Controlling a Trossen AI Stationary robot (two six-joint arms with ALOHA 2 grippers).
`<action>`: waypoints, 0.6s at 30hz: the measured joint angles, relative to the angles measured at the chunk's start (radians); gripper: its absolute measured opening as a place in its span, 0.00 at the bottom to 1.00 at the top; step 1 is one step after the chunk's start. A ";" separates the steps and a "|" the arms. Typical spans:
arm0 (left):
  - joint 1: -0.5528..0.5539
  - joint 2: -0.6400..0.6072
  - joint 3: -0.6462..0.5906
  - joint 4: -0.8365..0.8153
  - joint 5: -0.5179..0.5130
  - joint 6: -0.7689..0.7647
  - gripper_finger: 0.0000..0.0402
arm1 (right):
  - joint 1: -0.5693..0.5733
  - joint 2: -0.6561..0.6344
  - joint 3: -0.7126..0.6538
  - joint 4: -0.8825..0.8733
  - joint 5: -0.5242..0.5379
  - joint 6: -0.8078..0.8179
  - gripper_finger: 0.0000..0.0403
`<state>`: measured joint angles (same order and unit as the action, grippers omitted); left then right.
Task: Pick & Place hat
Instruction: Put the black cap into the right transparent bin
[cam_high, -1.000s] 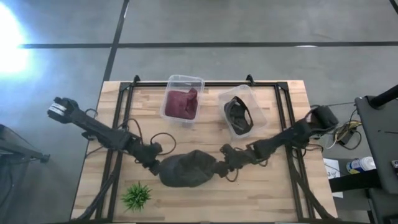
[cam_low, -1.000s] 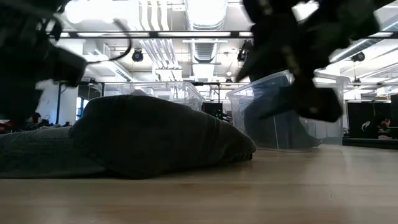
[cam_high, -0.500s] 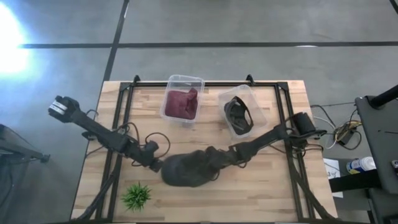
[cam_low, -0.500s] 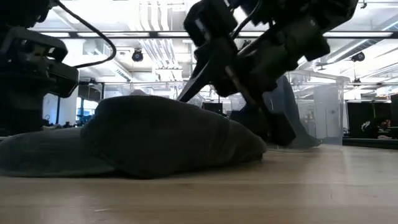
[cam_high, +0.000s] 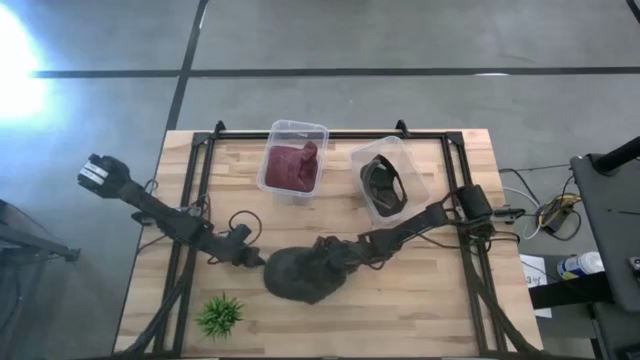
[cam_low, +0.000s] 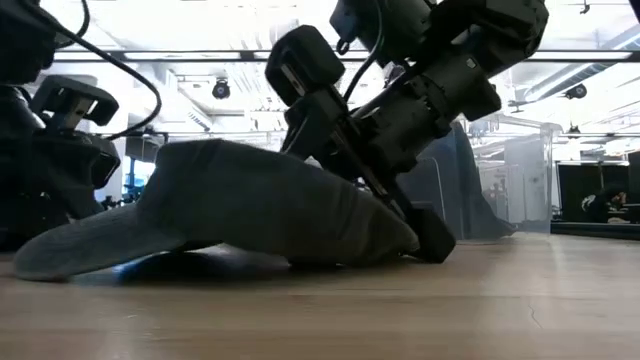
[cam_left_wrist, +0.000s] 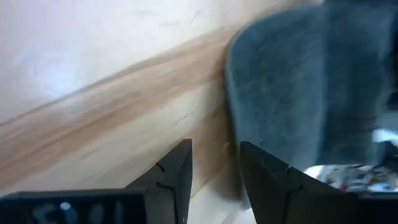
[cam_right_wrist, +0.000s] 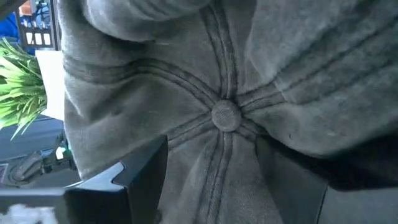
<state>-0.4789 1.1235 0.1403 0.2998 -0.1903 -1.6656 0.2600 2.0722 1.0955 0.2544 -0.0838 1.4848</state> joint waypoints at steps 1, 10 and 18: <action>0.000 -0.001 -0.008 0.017 -0.006 -0.005 0.32 | 0.000 0.000 0.001 0.000 -0.001 0.001 0.61; -0.001 -0.014 -0.017 0.040 -0.018 0.000 0.32 | -0.003 0.001 -0.003 -0.027 -0.004 0.012 0.61; 0.000 -0.011 -0.020 0.128 -0.052 0.035 0.32 | -0.023 0.023 0.000 -0.028 -0.015 0.053 0.61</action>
<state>-0.4789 1.1122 0.1208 0.4281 -0.2421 -1.6301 0.2373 2.0949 1.0958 0.2268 -0.0991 1.5373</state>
